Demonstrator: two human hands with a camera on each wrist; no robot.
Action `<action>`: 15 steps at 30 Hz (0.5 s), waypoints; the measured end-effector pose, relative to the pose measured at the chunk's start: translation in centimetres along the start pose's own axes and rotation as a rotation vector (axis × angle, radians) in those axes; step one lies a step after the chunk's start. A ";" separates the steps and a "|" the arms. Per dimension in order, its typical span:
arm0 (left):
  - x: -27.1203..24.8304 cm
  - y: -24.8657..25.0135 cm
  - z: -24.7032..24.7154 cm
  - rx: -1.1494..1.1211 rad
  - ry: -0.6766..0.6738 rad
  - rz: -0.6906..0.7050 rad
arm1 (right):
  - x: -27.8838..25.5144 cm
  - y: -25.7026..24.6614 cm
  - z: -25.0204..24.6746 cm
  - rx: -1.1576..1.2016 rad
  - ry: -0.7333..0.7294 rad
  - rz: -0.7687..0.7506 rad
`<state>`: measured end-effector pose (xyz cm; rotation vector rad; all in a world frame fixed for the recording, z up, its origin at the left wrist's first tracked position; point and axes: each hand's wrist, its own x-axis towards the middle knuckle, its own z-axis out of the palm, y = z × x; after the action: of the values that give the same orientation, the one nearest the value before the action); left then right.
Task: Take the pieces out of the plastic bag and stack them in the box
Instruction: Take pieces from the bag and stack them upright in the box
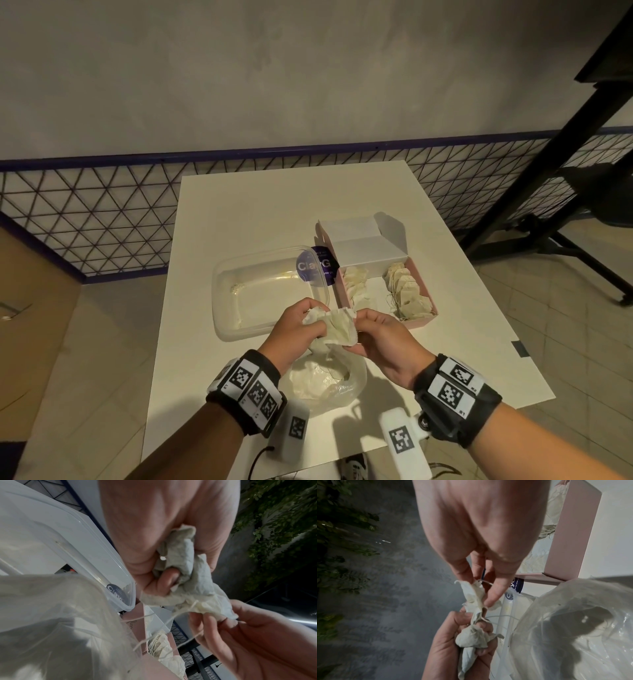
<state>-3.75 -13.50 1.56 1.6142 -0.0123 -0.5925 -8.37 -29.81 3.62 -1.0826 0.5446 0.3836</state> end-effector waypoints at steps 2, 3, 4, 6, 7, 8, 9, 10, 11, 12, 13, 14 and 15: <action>0.0 0.0 0.1 0.036 0.006 0.013 | 0.0 0.0 0.1 0.034 0.003 0.006; 0.1 0.0 0.1 0.047 0.009 0.015 | 0.0 -0.1 0.2 0.048 0.007 0.010; 0.1 0.0 0.1 0.055 0.012 0.017 | -0.1 -0.2 0.2 0.057 0.008 0.012; 0.2 0.0 0.2 0.063 0.013 0.017 | -0.3 -0.5 0.4 0.051 0.004 0.015; 0.3 0.1 0.2 0.065 0.013 0.018 | -0.4 -0.6 0.4 0.035 0.005 0.018; 0.4 0.1 0.2 0.064 0.012 0.019 | -0.5 -0.8 0.5 0.014 0.009 0.019; 0.5 0.1 0.3 0.062 0.013 0.019 | -0.5 -0.9 0.4 -0.005 0.009 0.018; 0.6 0.0 0.3 0.058 0.014 0.018 | -0.5 -1.0 0.3 -0.018 -0.002 0.014; 0.6 -0.1 0.3 0.052 0.014 0.017 | -0.5 -1.0 0.2 -0.024 -0.019 0.008; 0.6 -0.1 0.3 0.046 0.011 0.017 | -0.4 -1.0 0.1 -0.025 -0.031 -0.002; 0.7 -0.2 0.3 0.037 0.006 0.020 | -0.4 -0.9 0.1 -0.029 -0.035 -0.023; 0.6 -0.3 0.3 0.025 -0.002 0.022 | -0.3 -0.8 0.0 -0.045 -0.026 -0.052; 0.6 -0.3 0.3 0.008 -0.009 0.020 | -0.2 -0.7 -0.1 -0.077 -0.005 -0.084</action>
<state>-3.45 -13.98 1.05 1.6169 -0.0380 -0.5850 -8.18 -30.20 4.22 -1.1747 0.4810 0.3356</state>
